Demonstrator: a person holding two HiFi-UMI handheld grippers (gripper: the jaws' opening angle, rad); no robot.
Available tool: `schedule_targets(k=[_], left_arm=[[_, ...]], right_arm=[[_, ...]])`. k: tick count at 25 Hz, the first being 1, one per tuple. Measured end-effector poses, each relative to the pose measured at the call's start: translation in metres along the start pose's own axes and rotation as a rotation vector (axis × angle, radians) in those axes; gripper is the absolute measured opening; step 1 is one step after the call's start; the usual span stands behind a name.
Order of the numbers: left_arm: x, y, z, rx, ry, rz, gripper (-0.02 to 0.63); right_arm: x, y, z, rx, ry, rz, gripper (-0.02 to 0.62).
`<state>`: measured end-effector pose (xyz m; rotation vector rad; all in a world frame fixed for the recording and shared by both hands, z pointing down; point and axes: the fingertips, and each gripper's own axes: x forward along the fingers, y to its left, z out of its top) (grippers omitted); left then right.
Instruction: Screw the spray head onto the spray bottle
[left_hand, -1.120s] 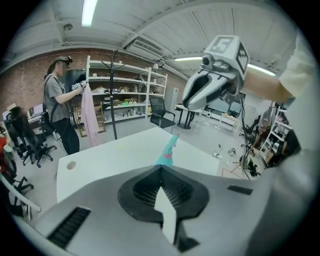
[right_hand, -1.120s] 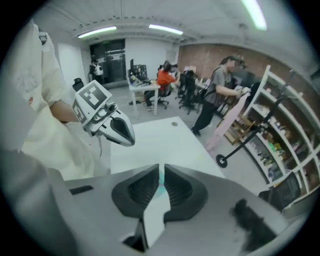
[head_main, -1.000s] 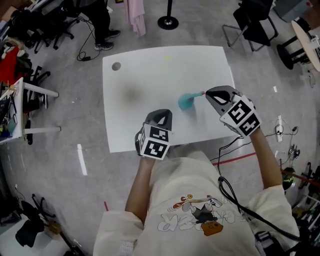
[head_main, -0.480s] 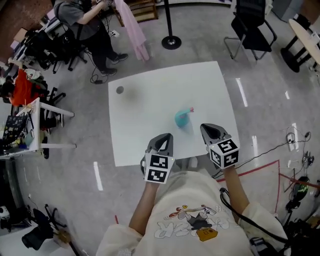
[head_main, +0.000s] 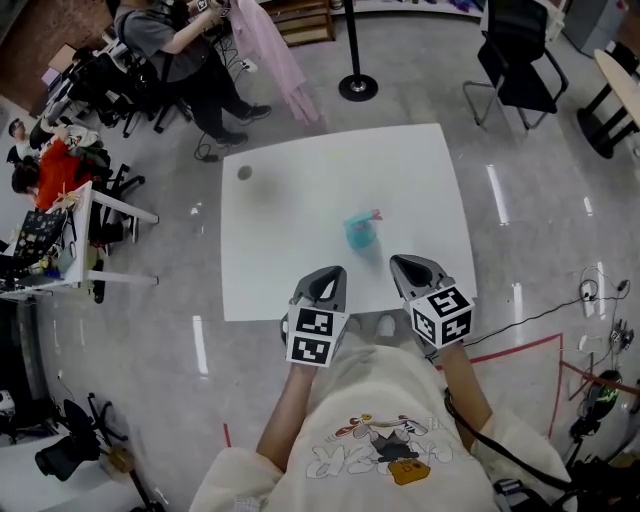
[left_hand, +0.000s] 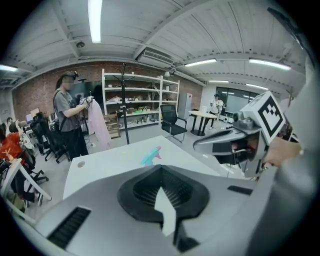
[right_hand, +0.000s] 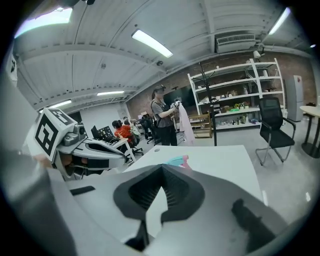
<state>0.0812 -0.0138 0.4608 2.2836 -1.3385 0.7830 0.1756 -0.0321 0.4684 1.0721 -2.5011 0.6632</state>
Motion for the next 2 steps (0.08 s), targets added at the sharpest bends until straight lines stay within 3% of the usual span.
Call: schedule_targets(k=[2], left_arm=[[0.0003, -0.0041, -0.0027, 0.0, 0.008, -0.006, 0.006]], right_arm=[[0.0, 0.0059, -0.0015, 0.01, 0.001, 0.029, 0.006]])
